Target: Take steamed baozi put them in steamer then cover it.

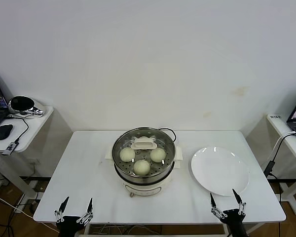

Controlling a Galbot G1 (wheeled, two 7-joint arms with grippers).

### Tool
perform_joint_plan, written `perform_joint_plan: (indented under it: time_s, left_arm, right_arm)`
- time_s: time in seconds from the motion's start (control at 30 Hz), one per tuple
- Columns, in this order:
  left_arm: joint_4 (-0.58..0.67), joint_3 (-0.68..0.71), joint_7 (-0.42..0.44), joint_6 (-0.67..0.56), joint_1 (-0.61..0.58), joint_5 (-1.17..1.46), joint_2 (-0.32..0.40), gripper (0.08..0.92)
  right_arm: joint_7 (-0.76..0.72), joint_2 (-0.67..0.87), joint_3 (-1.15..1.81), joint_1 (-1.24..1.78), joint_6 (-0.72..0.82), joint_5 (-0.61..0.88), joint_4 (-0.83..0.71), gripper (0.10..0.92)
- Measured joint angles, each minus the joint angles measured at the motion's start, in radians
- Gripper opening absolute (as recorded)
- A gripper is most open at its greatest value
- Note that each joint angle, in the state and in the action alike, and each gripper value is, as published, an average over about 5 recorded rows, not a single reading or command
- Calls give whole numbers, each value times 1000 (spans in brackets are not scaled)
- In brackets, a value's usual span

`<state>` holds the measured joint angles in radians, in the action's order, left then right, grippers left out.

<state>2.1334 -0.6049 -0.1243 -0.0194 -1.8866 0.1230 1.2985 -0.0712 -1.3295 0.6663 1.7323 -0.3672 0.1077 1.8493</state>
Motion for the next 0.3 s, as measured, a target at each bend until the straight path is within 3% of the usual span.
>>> perform_joint_plan:
  time_s: [0.3]
  left_arm:
    - [-5,-10,-4,-5,-15,27,4,823]
  right_arm:
    - [-4,16,-1,33,17,19,26,823]
